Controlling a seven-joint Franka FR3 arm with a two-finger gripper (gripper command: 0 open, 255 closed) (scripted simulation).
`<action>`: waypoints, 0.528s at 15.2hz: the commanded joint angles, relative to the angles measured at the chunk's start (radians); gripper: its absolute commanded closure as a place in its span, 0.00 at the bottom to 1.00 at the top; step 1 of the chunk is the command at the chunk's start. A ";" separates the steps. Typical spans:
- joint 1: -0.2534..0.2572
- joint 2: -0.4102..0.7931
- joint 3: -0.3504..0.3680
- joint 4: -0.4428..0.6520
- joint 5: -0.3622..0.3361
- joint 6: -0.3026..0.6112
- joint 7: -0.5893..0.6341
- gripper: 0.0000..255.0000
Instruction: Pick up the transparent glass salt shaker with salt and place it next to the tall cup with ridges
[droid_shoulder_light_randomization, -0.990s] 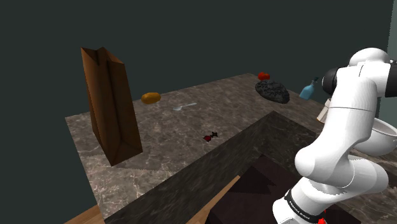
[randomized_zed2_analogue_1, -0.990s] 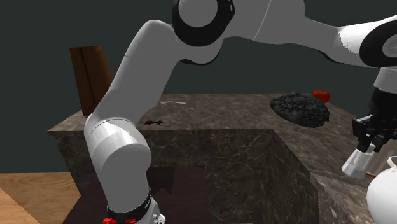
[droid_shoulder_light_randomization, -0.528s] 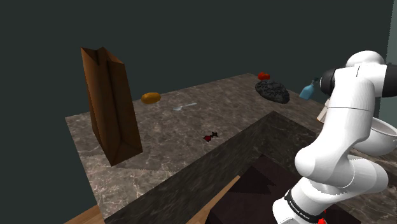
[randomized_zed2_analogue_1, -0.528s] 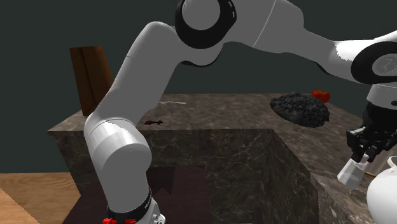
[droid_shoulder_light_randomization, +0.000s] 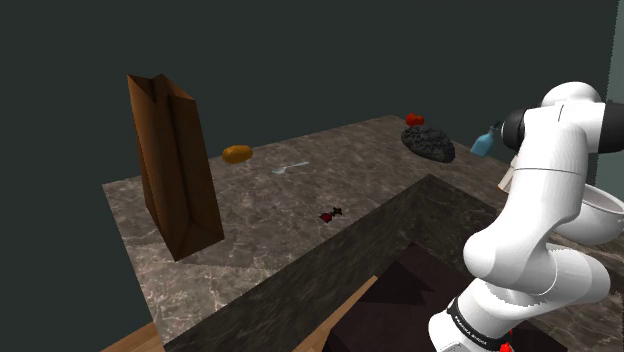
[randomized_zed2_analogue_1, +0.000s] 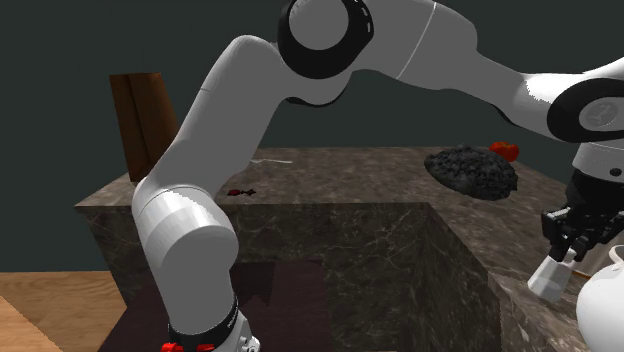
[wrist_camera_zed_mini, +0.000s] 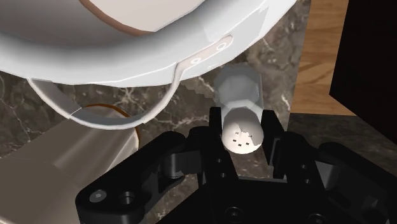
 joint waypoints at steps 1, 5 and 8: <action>0.000 0.000 0.000 0.000 0.000 0.000 0.000 1.00; 0.000 0.000 0.000 0.000 0.000 0.000 0.000 0.00; 0.000 0.000 0.000 0.000 0.000 0.000 0.000 0.00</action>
